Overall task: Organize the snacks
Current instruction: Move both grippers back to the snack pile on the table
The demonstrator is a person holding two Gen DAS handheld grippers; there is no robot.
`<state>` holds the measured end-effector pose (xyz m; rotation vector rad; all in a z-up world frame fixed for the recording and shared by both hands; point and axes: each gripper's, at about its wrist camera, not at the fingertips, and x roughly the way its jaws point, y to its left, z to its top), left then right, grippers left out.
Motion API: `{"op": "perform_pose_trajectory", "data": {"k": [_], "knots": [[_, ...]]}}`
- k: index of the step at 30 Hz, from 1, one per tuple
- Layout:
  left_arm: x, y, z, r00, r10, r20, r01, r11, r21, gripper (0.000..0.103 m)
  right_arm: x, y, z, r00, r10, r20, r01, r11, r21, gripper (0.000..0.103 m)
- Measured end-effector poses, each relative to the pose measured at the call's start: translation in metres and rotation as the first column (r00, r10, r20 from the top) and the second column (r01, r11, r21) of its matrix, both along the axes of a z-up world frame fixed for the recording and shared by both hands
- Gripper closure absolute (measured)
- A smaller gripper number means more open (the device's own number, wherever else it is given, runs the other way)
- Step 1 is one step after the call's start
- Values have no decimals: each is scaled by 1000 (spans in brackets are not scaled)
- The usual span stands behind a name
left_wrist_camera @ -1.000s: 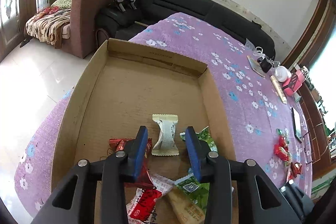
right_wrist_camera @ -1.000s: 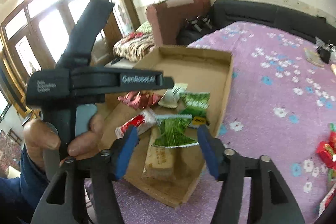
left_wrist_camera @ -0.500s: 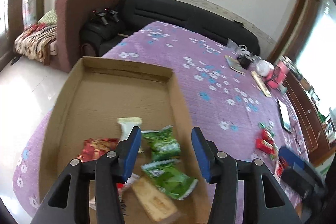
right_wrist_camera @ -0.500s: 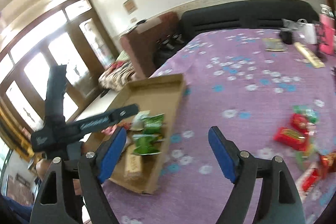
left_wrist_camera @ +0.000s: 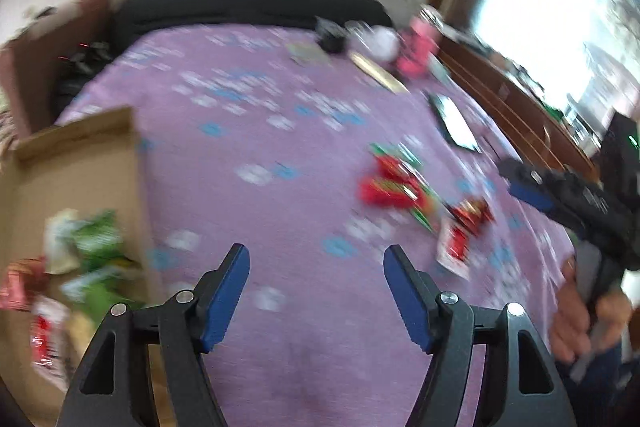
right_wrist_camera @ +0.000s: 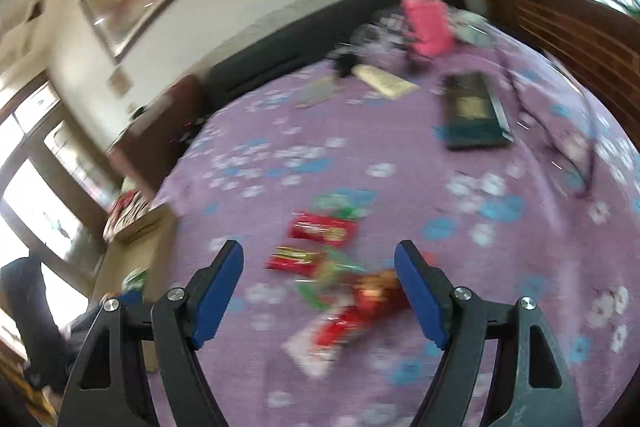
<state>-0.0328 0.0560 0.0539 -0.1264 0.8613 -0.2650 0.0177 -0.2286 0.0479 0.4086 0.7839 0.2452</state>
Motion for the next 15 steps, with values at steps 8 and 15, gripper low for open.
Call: {"op": "perform_pose_trajectory", "data": {"k": [8, 15], "knots": [[7, -64, -1, 985, -170, -35, 170, 985, 4, 34, 11, -32, -25, 996, -91, -25, 92, 995, 48, 26], [24, -121, -17, 955, -281, -92, 288, 955, 69, 47, 6, -35, -25, 995, -103, -2, 103, 994, 31, 26]]}}
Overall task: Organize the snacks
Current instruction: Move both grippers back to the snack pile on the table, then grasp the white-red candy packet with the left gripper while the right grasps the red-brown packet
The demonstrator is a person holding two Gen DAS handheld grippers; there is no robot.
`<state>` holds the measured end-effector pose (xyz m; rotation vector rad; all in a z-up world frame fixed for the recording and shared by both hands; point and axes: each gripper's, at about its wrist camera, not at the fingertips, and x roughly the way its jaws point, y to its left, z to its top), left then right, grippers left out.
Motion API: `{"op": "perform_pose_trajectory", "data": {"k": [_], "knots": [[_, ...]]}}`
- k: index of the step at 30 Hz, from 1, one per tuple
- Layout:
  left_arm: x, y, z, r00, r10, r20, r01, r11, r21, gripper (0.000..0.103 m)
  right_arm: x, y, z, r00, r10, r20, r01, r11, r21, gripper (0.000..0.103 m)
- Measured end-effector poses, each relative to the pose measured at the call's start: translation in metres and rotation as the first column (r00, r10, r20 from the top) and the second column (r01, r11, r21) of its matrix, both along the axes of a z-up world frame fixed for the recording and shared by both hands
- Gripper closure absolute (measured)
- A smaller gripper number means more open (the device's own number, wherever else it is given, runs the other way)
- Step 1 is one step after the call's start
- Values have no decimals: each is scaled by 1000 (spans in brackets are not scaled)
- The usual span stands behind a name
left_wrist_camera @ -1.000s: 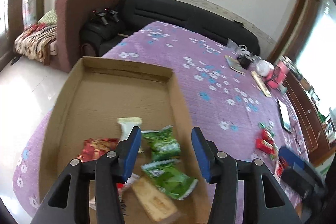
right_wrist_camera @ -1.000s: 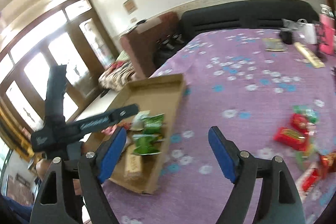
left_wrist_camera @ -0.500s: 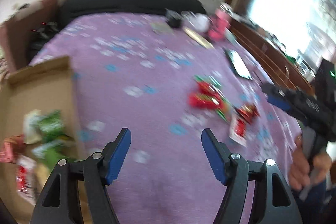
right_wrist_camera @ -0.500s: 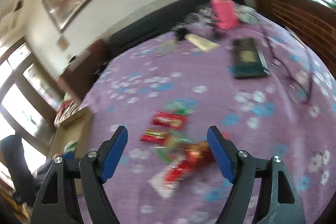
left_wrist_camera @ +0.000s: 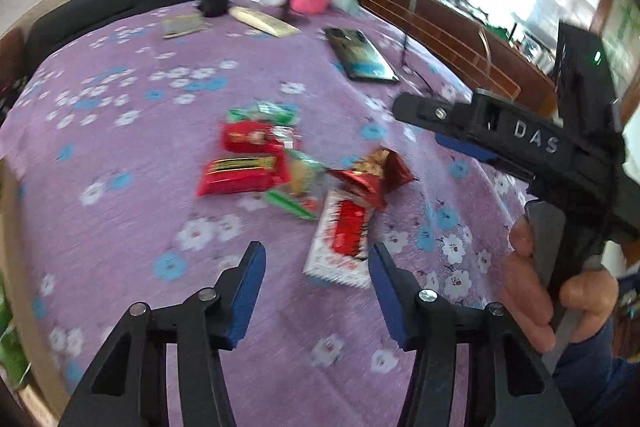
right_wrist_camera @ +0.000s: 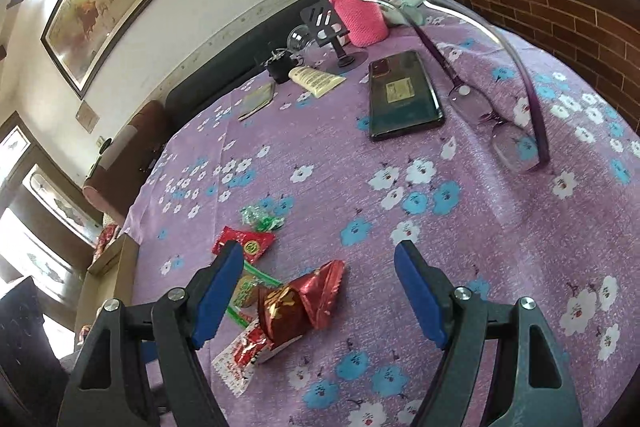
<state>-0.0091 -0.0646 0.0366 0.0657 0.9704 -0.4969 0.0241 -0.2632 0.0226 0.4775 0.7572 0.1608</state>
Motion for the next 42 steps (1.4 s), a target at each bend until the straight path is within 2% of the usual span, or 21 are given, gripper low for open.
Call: {"op": "perform_pose_trajectory", "data": {"k": [2, 4, 5, 6, 11, 16, 19, 21, 23, 24, 26, 31, 33, 38, 42], "knots": [[5, -10, -7, 1000, -5, -9, 6, 999, 31, 49, -1, 0, -1, 1000, 0, -1, 0, 1000, 3, 26], [11, -17, -13, 999, -12, -33, 13, 999, 36, 58, 0, 0, -3, 1000, 8, -7, -8, 1000, 12, 26], [14, -19, -16, 999, -9, -42, 11, 999, 40, 66, 1, 1, -3, 1000, 15, -8, -14, 1000, 14, 26], [17, -21, -19, 999, -6, -48, 8, 999, 42, 68, 1, 1, -3, 1000, 17, -8, -17, 1000, 13, 26], [19, -18, -20, 999, 25, -31, -24, 999, 32, 70, 2, 9, -4, 998, 57, -14, -57, 998, 5, 26], [12, 12, -21, 996, 82, -42, -81, 996, 24, 71, 7, 26, -12, 990, 126, -64, -128, 991, -28, 26], [7, 39, -20, 989, 144, -43, -143, 989, 22, 70, 8, 46, -16, 970, 226, -87, -231, 972, -50, 26], [6, 58, -20, 980, 193, -44, -192, 981, 15, 70, 5, 64, -16, 933, 349, -84, -352, 935, -28, 25], [8, 75, -21, 970, 238, -45, -238, 971, 3, 70, -3, 73, -9, 897, 440, -31, -440, 898, 21, 25], [9, 83, -21, 965, 256, -49, -257, 966, -8, 70, -8, 74, -3, 893, 451, 5, -451, 893, 13, 25], [11, 91, -22, 959, 278, -47, -279, 960, -15, 70, -12, 71, 2, 909, 416, 29, -416, 909, -16, 25], [13, 92, -24, 958, 287, -17, -287, 958, -11, 70, -6, 53, -3, 945, 323, -46, -322, 946, 24, 25], [13, 93, -24, 958, 287, -12, -288, 958, -20, 70, -3, 53, -2, 949, 310, -66, -311, 951, -1, 25], [14, 95, -25, 958, 287, -10, -287, 957, -41, 70, 4, 63, 12, 945, 322, -53, -325, 942, -83, 25], [14, 96, -25, 958, 287, -10, -287, 957, -47, 70, 13, 70, 3, 952, 305, -35, -307, 947, -90, 26]]}}
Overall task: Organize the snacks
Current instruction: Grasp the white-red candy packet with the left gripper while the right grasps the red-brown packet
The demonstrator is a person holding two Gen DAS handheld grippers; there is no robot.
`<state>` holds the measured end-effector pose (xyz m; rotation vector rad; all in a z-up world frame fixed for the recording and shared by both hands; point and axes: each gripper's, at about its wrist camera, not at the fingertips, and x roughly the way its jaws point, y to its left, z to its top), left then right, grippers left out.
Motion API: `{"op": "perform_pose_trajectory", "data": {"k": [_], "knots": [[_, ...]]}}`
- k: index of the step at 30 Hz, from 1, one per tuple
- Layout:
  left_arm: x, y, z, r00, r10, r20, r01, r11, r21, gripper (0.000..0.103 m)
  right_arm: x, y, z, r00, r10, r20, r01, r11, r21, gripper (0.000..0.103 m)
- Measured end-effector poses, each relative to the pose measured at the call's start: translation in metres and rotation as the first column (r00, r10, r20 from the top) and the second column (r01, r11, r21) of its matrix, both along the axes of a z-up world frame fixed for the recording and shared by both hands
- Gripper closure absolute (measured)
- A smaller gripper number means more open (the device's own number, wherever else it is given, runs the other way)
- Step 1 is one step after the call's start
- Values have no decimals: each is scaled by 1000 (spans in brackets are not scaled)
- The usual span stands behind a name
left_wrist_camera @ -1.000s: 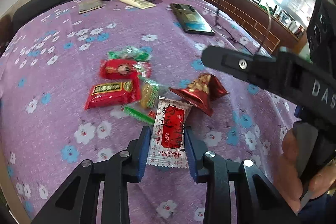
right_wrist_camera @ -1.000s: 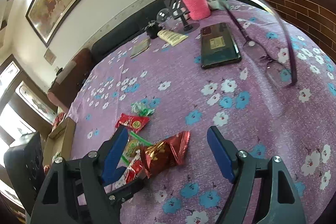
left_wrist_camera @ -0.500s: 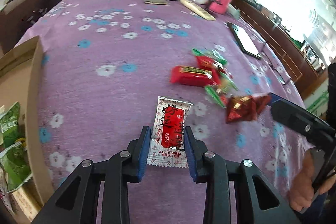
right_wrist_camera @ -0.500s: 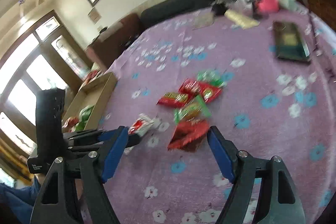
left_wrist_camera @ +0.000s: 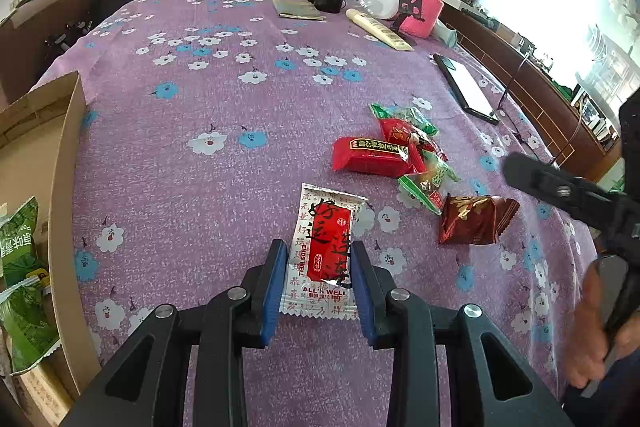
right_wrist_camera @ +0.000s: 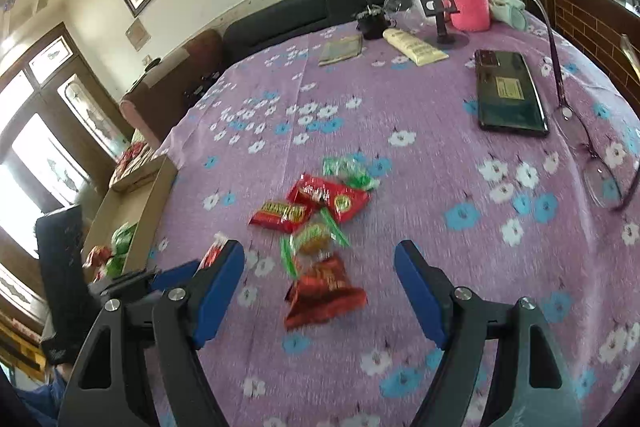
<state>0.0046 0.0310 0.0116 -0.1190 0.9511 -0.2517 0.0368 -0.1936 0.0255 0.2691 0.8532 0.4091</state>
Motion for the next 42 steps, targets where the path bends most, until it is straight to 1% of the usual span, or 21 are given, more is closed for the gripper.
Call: {"op": "perform_pose_trajectory", "data": {"k": [1, 2, 3, 4, 5, 8, 11, 15, 17, 18, 21, 22, 23, 25, 31, 37, 39, 40, 42], "knots": [[0, 0, 0, 1000, 0, 0, 0, 1000, -4, 70, 1, 3, -5, 1000, 10, -17, -10, 1000, -3, 32], [0, 1, 0, 1000, 0, 0, 0, 1000, -8, 69, 2, 6, -8, 999, 30, -34, -30, 1000, -8, 49], [0, 2, 0, 1000, 1, 0, -1, 1000, -12, 69, 0, 10, -11, 997, 54, -52, -56, 998, -24, 55], [0, 2, 0, 1000, 1, 0, -1, 1000, -15, 69, -3, 13, -12, 996, 64, -63, -67, 997, -48, 59], [0, 2, 0, 1000, 2, 0, -2, 1000, -18, 69, -7, 15, -12, 995, 72, -69, -78, 994, -81, 59], [0, 2, 0, 1000, 2, 1, -2, 1000, -24, 69, -21, 23, -12, 989, 120, -80, -131, 982, -137, 59], [1, 2, 0, 1000, 1, 3, -1, 1000, -23, 69, -29, 25, -10, 988, 126, -86, -139, 974, -181, 59], [1, 1, 0, 1000, 1, 3, -1, 1000, -25, 69, -26, 22, 1, 991, 115, -73, -127, 973, -193, 57], [1, 1, 0, 1000, 1, 4, -1, 1000, -23, 69, -21, 20, 9, 993, 108, -50, -116, 975, -189, 54], [1, 1, 0, 1000, 1, 5, -1, 1000, -22, 69, -18, 20, 11, 994, 100, -44, -107, 976, -192, 54], [1, 0, 0, 1000, 2, 7, -2, 1000, -21, 69, -8, 25, 9, 994, 101, -45, -107, 975, -197, 54], [1, 0, 0, 1000, 2, 7, -2, 1000, -22, 69, -5, 28, 6, 993, 99, -58, -109, 973, -205, 57], [1, 1, -1, 1000, 2, 7, -2, 1000, -23, 69, -3, 30, 1, 992, 100, -78, -114, 970, -213, 64], [2, 1, -1, 1000, 2, 7, -2, 1000, -25, 69, -4, 34, -5, 987, 116, -107, -138, 965, -223, 70], [2, 0, -1, 1000, 0, 11, 1, 1000, -18, 69, -21, 38, -19, 982, 123, -142, -161, 939, -303, 70], [2, -4, -1, 1000, -7, 15, 7, 1000, -5, 68, -15, 38, -25, 983, 99, -156, -141, 947, -290, 69], [3, -5, -1, 1000, -11, 19, 11, 1000, 0, 68, -16, 41, -25, 985, 100, -143, -140, 944, -300, 70], [4, -5, -1, 1000, -10, 20, 10, 1000, -2, 68, -16, 41, -25, 985, 101, -142, -140, 945, -297, 70], [4, -3, -1, 1000, 1, 22, 0, 1000, -13, 73, -16, 39, -25, 985, 96, -144, -133, 951, -280, 75]]}}
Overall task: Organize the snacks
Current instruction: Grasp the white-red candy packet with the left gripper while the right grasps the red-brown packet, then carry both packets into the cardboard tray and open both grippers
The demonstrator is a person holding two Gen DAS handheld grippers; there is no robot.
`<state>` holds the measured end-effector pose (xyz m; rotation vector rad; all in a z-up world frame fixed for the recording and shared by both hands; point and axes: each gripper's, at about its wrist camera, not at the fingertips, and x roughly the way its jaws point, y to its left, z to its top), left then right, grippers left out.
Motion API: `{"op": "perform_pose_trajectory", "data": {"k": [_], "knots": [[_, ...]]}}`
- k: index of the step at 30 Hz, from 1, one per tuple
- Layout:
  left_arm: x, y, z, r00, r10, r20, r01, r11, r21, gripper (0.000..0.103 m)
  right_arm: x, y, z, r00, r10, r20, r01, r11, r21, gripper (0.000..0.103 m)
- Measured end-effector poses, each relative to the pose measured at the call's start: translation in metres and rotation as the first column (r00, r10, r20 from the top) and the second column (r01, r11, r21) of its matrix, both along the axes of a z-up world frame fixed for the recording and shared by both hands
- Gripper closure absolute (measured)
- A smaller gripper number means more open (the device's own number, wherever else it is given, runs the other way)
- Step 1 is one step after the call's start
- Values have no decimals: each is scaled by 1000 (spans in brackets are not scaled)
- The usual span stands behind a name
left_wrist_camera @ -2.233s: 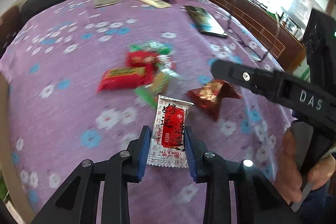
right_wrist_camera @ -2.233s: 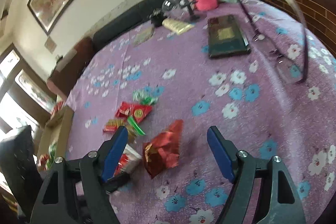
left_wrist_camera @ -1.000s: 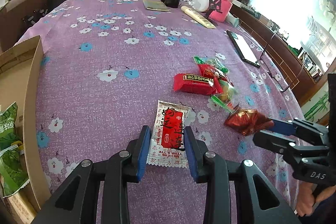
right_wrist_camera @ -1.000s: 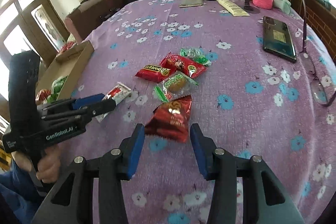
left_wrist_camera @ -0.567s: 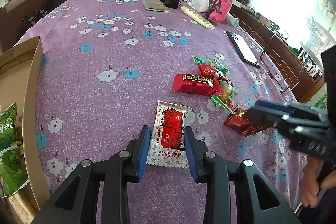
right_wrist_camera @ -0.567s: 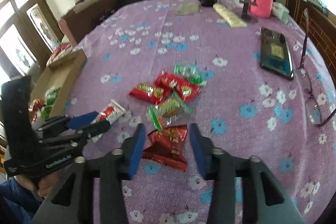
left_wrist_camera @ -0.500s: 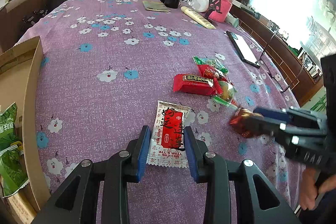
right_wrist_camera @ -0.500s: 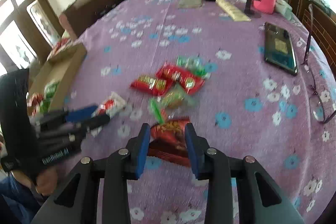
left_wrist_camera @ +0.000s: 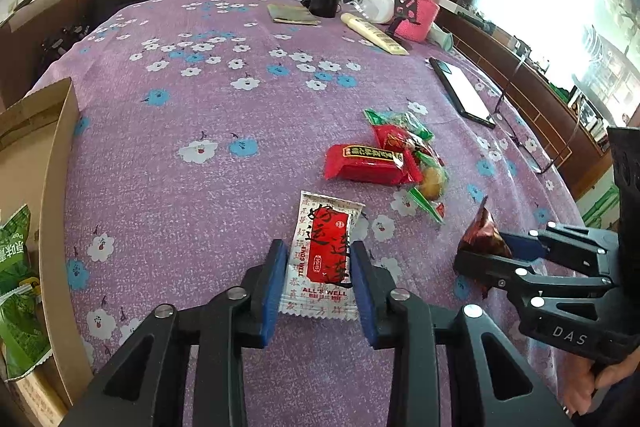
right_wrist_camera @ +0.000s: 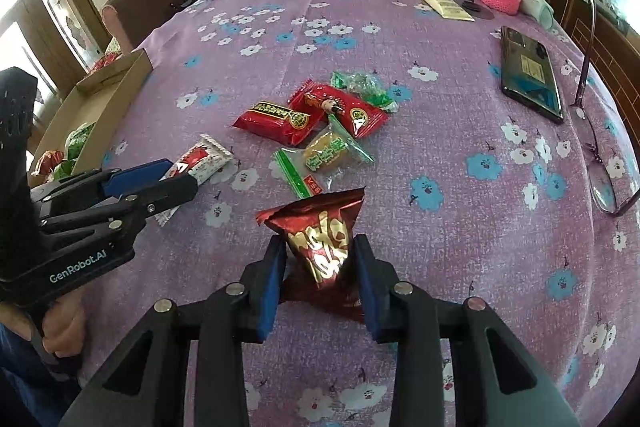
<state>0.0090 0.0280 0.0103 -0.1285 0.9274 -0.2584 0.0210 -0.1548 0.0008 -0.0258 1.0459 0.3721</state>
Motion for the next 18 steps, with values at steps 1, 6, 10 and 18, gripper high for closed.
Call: {"op": "perform_pose_trajectory", "data": {"k": [1, 6, 10, 18], "knots": [[0, 1, 0, 1000, 4, 0, -4, 1000, -8, 73, 0, -1, 1, 1000, -6, -2, 6, 1000, 9, 76], [0, 5, 0, 1000, 10, 0, -10, 999, -39, 74, 5, -1, 19, 999, -33, 34, 30, 997, 77, 77], [-2, 9, 4, 999, 28, 23, -27, 998, -53, 74, 16, 12, 40, 994, -59, 89, 48, 991, 123, 78], [-5, 28, 13, 988, 131, 78, -126, 989, -73, 74, 43, 43, 44, 975, -117, 191, 79, 978, 194, 78]]}}
